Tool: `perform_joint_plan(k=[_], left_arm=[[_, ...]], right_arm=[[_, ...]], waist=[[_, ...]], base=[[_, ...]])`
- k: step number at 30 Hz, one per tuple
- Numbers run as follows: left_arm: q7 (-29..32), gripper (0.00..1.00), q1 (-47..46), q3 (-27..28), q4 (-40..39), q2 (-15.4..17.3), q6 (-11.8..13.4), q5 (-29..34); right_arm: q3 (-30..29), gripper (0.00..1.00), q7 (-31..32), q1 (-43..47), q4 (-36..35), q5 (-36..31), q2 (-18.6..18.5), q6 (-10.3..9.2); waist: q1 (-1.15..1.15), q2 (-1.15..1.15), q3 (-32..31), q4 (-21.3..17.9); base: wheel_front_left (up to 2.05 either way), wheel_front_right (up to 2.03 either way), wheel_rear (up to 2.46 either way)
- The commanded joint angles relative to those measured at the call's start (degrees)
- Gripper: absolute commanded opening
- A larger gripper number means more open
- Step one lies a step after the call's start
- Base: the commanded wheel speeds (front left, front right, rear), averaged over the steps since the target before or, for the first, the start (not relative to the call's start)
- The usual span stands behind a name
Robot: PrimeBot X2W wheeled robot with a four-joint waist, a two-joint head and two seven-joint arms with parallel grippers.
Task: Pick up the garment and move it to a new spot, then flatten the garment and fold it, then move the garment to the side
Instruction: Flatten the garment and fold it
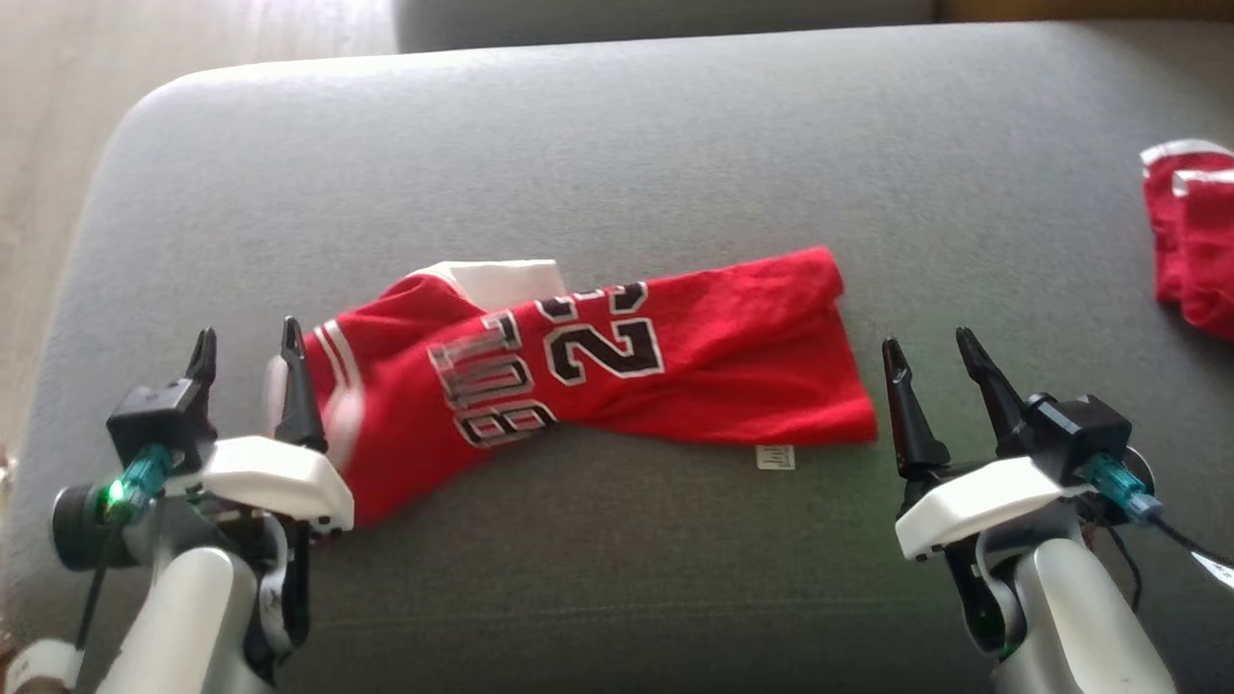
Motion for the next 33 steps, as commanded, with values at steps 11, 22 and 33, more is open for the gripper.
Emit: perform_joint_plan(k=[11,22,33], left_arm=[[-5.7,1.00,0.4,-1.9,-1.7,-4.6,-3.5,-2.9],[-7.4,1.00,-2.7,-6.0,1.9,-7.8,-6.1,-2.6],[-8.5,1.00,-4.6,-6.7,4.4,-8.8,-6.6,-2.8]], right_arm=[[-3.4,1.00,6.9,-3.5,3.6,3.1,0.2,-0.01],[-6.7,1.00,8.4,-12.1,13.3,1.0,0.2,-0.01],[-8.1,0.65,6.3,-17.2,22.0,1.9,0.2,-0.01]], waist=[[0.00,0.00,0.8,6.4],[0.00,0.00,5.4,11.8],[0.00,0.00,7.2,13.5]], base=[[0.00,0.00,0.00],[0.00,0.00,0.00],[0.00,0.00,0.00]])
